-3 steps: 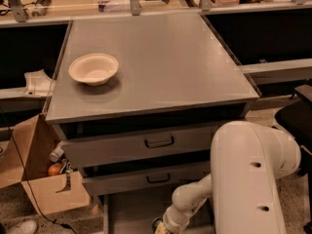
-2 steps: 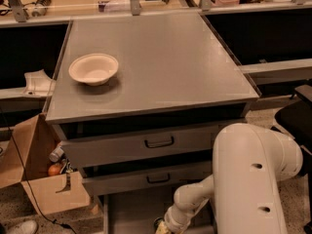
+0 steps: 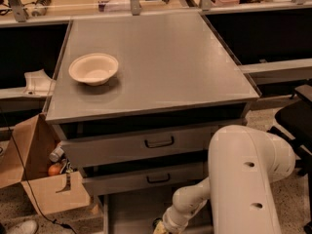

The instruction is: Place green can into bottom drawer

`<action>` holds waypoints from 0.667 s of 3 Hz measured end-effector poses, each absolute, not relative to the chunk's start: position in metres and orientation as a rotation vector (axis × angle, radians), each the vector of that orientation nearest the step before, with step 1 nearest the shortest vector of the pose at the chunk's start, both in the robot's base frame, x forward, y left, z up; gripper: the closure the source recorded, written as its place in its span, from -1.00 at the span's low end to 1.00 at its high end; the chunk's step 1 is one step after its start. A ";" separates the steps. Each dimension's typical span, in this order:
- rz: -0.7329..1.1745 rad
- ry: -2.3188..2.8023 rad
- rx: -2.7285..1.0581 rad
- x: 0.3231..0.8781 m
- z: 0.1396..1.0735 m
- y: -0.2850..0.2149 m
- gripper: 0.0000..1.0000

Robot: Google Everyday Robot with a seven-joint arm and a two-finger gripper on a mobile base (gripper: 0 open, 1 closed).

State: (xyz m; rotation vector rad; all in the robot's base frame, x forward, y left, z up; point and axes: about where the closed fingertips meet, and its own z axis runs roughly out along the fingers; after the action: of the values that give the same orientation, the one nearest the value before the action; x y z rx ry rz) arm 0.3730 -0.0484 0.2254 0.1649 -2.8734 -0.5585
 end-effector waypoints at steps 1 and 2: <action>-0.559 -2.903 0.076 0.382 0.216 -0.042 1.00; -0.583 -2.915 0.013 0.388 0.211 -0.037 1.00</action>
Offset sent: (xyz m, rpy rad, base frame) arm 0.0247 0.0136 -0.0182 0.0157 -0.0314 -0.1673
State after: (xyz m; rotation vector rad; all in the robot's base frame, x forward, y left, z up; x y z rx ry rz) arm 0.3878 -0.0374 0.2113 0.0131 -2.9151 -0.5828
